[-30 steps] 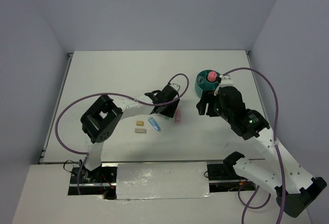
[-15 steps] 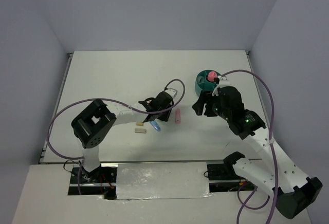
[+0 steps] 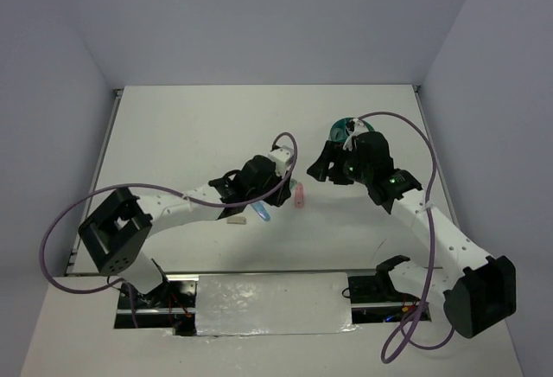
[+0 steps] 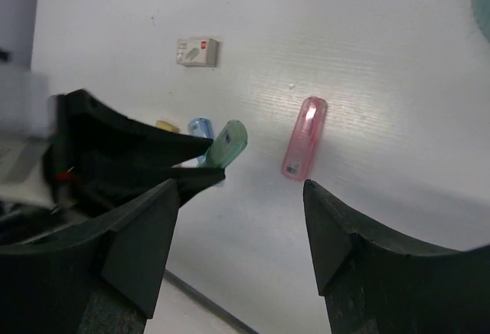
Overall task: Sort the stationery into containers
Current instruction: Pick up the stationery from the center of the board, then place the stationery in the storage box.
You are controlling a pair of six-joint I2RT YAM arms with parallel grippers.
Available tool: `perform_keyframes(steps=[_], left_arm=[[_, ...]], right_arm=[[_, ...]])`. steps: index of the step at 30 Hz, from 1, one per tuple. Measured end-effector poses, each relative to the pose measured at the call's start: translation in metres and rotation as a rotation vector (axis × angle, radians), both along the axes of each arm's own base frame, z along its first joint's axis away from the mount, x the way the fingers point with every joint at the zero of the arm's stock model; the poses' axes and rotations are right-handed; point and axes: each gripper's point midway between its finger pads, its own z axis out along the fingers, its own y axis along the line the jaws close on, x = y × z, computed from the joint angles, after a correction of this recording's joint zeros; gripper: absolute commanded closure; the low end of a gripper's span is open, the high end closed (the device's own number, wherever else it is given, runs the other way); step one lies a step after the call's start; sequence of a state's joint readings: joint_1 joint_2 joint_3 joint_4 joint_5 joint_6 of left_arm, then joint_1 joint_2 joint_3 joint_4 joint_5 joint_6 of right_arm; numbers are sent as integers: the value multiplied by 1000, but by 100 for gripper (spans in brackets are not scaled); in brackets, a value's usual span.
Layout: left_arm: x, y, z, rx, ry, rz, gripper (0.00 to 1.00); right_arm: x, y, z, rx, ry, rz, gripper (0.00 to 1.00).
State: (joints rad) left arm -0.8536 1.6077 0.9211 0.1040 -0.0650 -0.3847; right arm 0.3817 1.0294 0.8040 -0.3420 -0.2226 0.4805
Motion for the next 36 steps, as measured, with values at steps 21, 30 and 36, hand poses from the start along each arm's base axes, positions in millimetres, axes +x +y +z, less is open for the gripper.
perform_keyframes(steps=[21,30,36], left_arm=[[-31,-31,86,-296,-237,-167,95],[-33,-35,91,-320,-252,-180,46],[-28,-30,87,-276,-237,-143,1]], right_arm=[[-13,36,-19,180,96,135,48],[-19,49,1,263,52,210,100],[-10,41,3,222,23,219,100]])
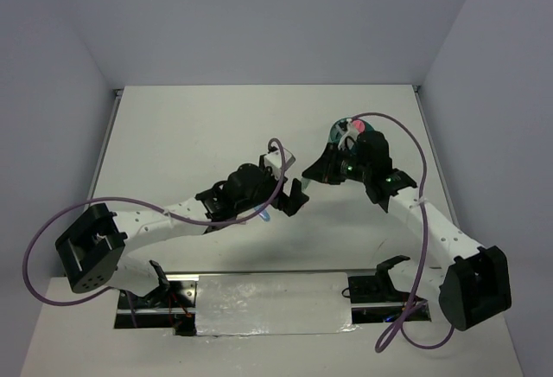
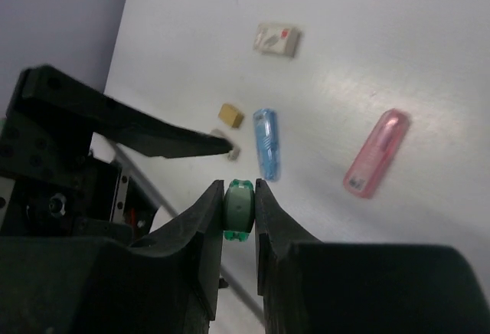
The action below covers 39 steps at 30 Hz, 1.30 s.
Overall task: Sort the stationery into containers
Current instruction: Place the stationery in the storage box.
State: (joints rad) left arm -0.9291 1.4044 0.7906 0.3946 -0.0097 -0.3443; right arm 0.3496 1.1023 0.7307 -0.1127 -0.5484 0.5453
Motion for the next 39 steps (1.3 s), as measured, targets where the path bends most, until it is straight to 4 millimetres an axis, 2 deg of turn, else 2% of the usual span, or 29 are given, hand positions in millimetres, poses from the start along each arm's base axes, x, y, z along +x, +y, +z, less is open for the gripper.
perform_keyframes(steps=[1,3,5,9,11,13,15,18,22,26,31,39], left_arm=[[3,7,-7,46,21,43,1],[10,13,-5,72,36,104,1],[15,30,-9,119,69,197,1],[2,68,-12,192,132,288,1],[-9,83,-4,187,147,302,1],[-19,97,5,168,147,308,1],[-29,110,13,138,147,317,1],[-41,126,16,122,145,319,1],[-49,134,10,144,159,312,1],[-53,135,-1,168,178,298,1],[-56,134,-11,188,197,285,1],[-56,130,-15,195,206,275,1]], right_arm=[[7,-8,4,-27,-18,-26,100],[23,-23,16,-82,-71,-80,100],[43,-40,35,-151,-162,-145,100],[86,-90,75,-306,-322,-337,100],[113,-127,89,-354,-344,-463,97],[138,-164,94,-394,-323,-590,96],[165,-199,88,-438,-253,-706,96],[204,-228,74,-484,-172,-801,96],[235,-242,40,-524,-67,-811,96],[236,-253,8,-539,22,-805,96],[236,-263,1,-506,53,-802,95],[241,-252,-26,-468,104,-734,93]])
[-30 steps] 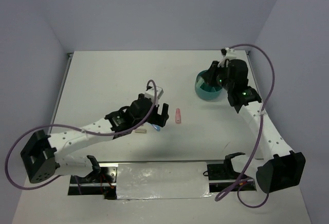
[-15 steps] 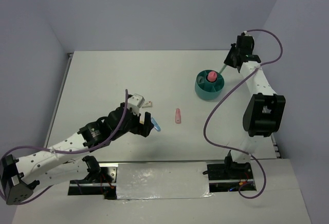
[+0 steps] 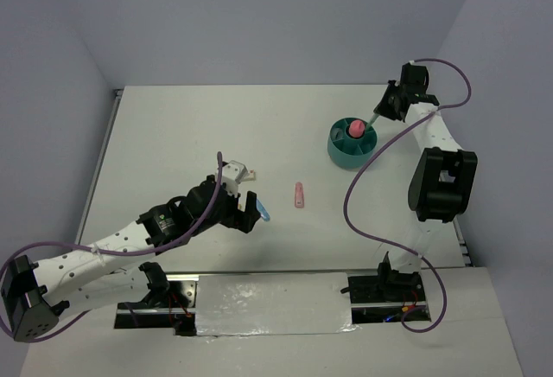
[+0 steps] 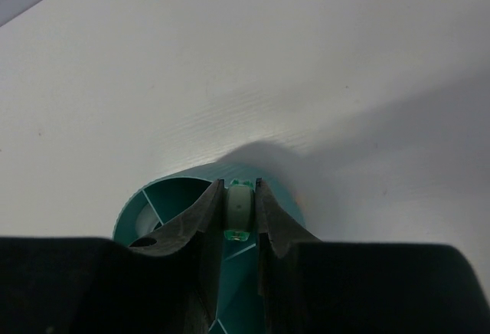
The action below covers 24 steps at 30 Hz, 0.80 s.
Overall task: Sort the stationery into containers
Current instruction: Place the stationery in the storage box, then pick up the stationery from the center of the board.
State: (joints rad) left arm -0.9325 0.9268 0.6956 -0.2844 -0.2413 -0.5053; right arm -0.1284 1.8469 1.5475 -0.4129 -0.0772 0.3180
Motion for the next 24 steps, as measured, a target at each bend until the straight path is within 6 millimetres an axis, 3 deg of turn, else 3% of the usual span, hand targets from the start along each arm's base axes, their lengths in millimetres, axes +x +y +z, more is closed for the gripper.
perform_keyframes(steps=[2,6,12,20,24], left_arm=[[0,0,0,0,0,0,1],[0,0,0,-1,0,0,1],[0,0,-8,14,13,3,1],[2,-3,-25,44,56,16,1],[10,-13,-41,101,105,50,1]], right_arm=[[0,3,-3,13,6,11,91],[1,9,-2,35,0,31,69],[2,13,-1,52,-5,45,51],[0,17,3,79,-9,50,51],[-9,24,37,86,-65,51,50]])
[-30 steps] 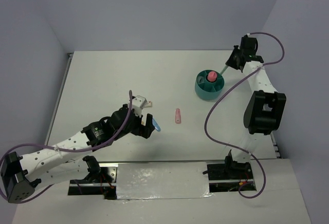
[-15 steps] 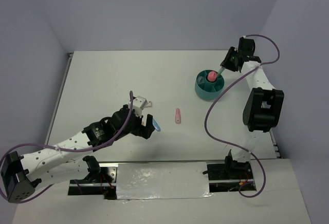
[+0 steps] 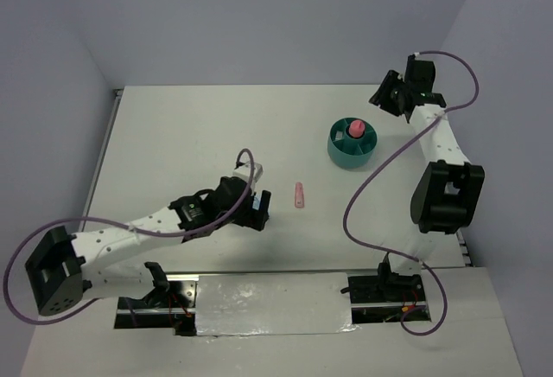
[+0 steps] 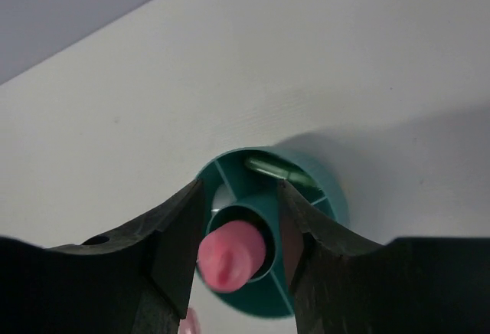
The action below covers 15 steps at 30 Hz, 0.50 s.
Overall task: Sort the stationery into containers
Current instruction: Pick up the stationery from the center of the board.
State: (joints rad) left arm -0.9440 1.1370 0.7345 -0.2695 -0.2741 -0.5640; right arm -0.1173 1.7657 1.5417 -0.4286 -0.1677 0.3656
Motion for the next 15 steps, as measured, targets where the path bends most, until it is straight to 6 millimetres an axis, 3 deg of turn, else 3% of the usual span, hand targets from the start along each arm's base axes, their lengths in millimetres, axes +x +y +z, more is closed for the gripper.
perform_keyframes(steps=[5,6,7,8,11,15], left_arm=[[24,-43,-3,29,22,81,1],[30,-52,-3,34,20,98,1],[37,-64,-3,33,16,116,1],[43,-75,-5,31,15,133,1],[62,-106,-16,62,11,196,2],[82,-134,-45,115,20,270,7]], right_arm=[[-37,25,87,-43,-168,15,35],[-49,33,100,-51,-203,27,24],[-63,41,109,-56,-229,35,21],[-80,48,114,-64,-251,49,11],[-133,68,112,-71,-284,97,9],[-174,65,90,-79,-273,92,9]])
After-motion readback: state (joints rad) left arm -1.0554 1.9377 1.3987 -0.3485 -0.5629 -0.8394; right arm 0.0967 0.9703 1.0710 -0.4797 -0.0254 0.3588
